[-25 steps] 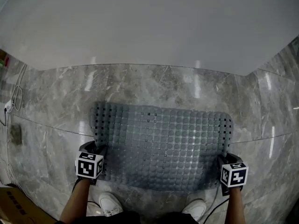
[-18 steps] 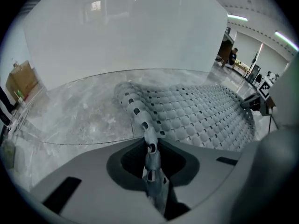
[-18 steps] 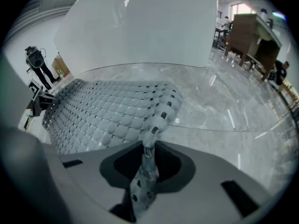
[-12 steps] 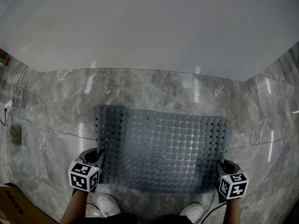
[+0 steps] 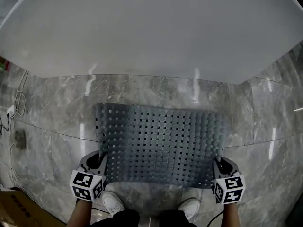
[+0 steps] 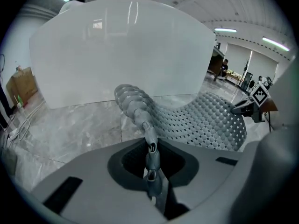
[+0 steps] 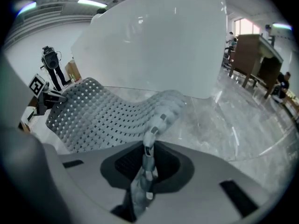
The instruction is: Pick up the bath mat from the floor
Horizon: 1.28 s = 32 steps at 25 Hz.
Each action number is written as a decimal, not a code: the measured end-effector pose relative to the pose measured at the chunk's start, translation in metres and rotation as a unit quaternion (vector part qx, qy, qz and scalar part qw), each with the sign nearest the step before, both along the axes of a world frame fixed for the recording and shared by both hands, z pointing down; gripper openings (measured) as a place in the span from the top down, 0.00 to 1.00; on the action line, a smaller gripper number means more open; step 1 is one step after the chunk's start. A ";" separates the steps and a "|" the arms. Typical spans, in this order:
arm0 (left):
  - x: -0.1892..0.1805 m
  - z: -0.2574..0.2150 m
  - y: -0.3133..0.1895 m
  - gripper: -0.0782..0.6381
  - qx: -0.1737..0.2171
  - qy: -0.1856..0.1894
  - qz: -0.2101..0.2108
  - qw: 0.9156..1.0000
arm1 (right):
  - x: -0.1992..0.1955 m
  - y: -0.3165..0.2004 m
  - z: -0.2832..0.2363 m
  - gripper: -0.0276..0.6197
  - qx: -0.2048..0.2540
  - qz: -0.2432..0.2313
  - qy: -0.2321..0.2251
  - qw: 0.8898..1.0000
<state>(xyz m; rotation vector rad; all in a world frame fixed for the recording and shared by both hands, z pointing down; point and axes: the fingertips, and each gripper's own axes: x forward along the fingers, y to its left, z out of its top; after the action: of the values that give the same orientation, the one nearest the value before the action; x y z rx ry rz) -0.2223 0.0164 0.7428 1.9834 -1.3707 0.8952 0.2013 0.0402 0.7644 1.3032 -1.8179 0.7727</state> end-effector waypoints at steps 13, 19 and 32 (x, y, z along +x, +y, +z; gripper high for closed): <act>0.017 -0.258 -0.023 0.83 0.066 0.007 -0.007 0.998 | -0.004 -0.015 -0.270 0.85 0.070 0.011 0.006 0.997; 0.029 -0.416 -0.046 0.83 0.114 0.020 -0.008 0.993 | -0.007 -0.045 -0.431 0.85 0.123 0.007 0.011 0.992; 0.024 -0.692 -0.054 0.83 0.214 0.021 -0.007 0.977 | -0.012 -0.054 -0.707 0.85 0.227 0.030 0.015 0.973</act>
<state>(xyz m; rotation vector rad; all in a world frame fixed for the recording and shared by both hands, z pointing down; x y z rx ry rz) -0.1981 -0.0373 0.0505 2.2865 -1.6583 0.5794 0.1893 -0.0139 0.0571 1.6528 -2.0117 0.3710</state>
